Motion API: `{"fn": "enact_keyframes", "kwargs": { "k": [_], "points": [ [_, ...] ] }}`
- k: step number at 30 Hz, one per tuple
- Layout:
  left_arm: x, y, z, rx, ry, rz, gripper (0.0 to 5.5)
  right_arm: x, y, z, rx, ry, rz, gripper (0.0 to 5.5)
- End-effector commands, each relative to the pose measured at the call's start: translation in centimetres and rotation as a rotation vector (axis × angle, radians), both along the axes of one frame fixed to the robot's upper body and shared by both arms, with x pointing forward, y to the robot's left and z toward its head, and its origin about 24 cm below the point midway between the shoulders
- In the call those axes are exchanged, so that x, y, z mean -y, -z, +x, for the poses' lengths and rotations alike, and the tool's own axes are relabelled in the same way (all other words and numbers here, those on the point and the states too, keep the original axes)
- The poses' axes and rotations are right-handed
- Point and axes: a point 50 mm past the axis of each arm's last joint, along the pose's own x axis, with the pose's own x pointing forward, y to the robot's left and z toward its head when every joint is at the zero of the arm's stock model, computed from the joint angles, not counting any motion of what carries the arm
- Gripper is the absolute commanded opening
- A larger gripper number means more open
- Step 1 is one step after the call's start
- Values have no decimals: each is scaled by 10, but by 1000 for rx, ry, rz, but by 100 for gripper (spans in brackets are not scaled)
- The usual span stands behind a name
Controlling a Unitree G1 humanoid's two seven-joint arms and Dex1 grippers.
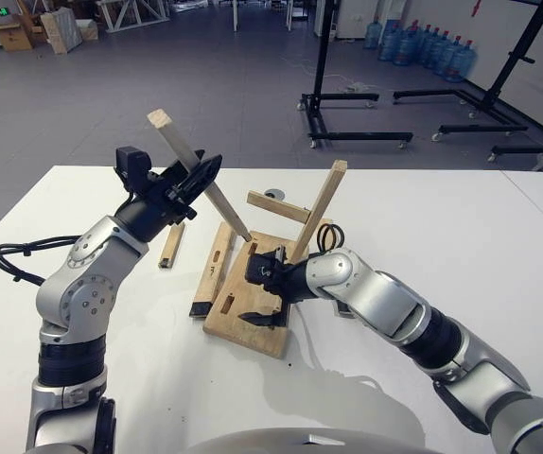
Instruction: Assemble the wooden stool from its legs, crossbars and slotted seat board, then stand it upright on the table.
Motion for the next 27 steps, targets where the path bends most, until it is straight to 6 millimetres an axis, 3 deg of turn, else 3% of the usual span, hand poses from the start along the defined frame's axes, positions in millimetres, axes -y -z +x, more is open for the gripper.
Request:
{"fn": "enact_keyframes", "kwargs": {
  "k": [1, 6, 12, 20, 24, 27],
  "points": [
    [3, 2, -2, -11, 3, 13, 212, -2, 3, 1, 51, -40, -44, 540],
    [5, 3, -2, -15, 1, 13, 212, 1, 17, -3, 106, -120, -143, 540],
    [8, 6, -2, -20, -4, 14, 212, 32, 30, -7, 127, -235, -294, 540],
    [8, 10, -4, -41, -19, 15, 212, 82, 12, 5, 134, -320, -397, 540],
    [9, 13, -3, -81, -21, 20, 212, 89, 7, 10, 157, -309, -405, 540],
    [10, 17, 0, -126, -16, 29, 212, 81, -1, 14, 180, -288, -351, 540]
  ]
}}
